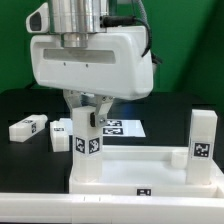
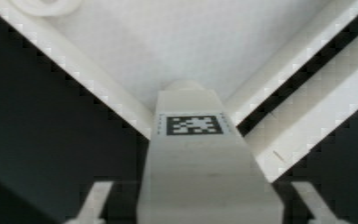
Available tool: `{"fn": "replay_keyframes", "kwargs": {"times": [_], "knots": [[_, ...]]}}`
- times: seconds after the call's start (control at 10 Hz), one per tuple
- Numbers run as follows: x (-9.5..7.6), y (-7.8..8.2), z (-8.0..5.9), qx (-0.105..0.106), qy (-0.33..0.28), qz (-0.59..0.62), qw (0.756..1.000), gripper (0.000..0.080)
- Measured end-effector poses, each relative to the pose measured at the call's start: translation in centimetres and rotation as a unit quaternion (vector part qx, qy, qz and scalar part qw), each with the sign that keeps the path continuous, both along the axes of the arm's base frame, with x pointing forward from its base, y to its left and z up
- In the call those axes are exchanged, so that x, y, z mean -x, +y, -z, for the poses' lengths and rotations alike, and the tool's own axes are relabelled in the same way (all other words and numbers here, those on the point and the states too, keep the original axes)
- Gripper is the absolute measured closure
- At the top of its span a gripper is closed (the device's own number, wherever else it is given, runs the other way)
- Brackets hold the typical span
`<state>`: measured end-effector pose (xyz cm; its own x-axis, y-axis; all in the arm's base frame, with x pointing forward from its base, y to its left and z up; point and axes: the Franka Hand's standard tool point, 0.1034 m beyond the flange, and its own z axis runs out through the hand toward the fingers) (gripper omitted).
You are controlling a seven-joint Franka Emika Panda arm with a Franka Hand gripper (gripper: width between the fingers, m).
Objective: Assemble desk
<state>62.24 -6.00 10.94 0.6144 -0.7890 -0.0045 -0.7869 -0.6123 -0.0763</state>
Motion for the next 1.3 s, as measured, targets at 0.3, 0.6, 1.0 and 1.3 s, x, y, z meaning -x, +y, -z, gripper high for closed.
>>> {"fn": "replay_keyframes", "kwargs": {"times": [0.3,0.6,1.0,1.3], "knots": [[0.05,-0.01,0.01,-0.015,0.008,0.133,0.991,0.0509],[0.04,0.02,0.01,-0.018,0.008,0.142,0.99,0.0498],[0.14,0.12,0.08,-0.005,0.0,-0.041,0.999,0.0158],[0.16,0.01,0.08,0.002,-0.008,-0.189,0.982,0.0151]]}}
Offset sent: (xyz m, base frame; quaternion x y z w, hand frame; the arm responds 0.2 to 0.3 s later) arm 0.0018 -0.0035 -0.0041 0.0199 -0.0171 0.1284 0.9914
